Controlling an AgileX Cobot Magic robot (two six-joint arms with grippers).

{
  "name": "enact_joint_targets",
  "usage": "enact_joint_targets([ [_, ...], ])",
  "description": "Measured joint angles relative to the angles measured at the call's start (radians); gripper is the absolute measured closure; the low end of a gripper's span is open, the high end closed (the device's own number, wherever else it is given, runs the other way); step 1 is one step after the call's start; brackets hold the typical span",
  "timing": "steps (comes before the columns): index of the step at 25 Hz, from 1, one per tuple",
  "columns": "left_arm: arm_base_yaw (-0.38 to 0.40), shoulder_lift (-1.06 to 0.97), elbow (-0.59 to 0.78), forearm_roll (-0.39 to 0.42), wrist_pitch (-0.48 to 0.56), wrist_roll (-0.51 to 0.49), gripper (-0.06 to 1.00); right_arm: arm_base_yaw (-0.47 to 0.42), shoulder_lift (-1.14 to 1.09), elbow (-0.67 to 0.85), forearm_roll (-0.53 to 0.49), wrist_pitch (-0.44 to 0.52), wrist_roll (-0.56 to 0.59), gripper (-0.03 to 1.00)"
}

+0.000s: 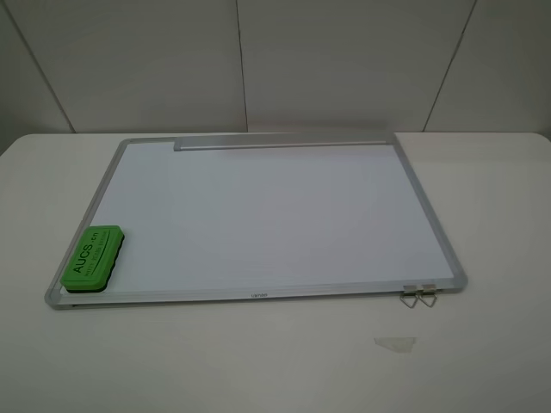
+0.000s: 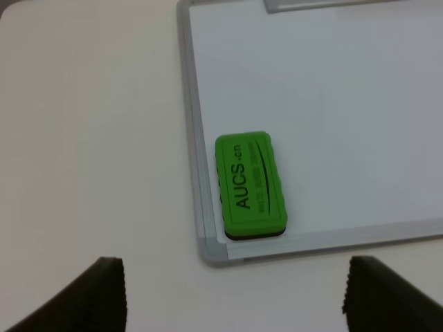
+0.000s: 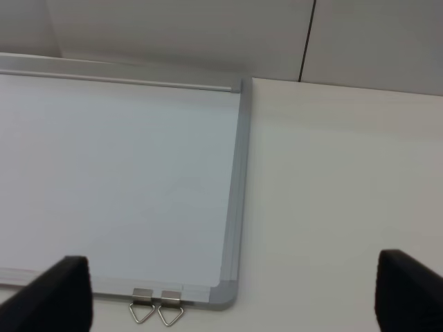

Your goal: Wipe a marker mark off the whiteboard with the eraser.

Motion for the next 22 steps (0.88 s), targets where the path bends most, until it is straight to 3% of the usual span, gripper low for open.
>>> enact_joint_targets([
  [22,0.033,-0.021,0.001,0.0,0.0,0.0,0.28,0.0,0.0,0.0,0.0,0.0,0.0,0.15],
])
